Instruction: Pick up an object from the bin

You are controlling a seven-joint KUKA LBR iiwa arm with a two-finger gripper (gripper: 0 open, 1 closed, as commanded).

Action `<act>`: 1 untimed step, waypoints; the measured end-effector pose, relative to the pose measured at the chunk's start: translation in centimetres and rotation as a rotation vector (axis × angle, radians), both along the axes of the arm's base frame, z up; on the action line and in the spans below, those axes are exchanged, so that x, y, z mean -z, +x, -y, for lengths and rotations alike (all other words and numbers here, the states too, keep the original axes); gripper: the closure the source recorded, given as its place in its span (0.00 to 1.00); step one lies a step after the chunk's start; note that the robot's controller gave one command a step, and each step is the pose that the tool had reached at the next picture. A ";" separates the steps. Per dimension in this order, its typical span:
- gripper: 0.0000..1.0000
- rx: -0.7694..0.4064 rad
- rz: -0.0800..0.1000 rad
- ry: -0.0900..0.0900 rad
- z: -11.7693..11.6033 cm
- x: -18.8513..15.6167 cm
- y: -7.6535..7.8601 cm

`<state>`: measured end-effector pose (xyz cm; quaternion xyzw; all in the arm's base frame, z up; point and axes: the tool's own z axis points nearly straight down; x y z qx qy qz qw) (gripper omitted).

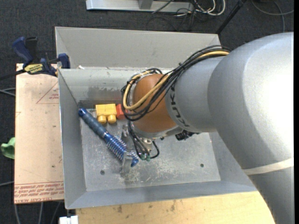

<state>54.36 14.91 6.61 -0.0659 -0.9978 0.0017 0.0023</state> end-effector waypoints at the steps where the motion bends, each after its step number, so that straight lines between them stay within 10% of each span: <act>1: 1.00 -0.001 0.004 0.002 -0.2 -0.3 0.1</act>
Offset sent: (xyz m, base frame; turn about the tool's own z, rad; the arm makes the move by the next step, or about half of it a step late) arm 0.0000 0.0000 0.0000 0.0000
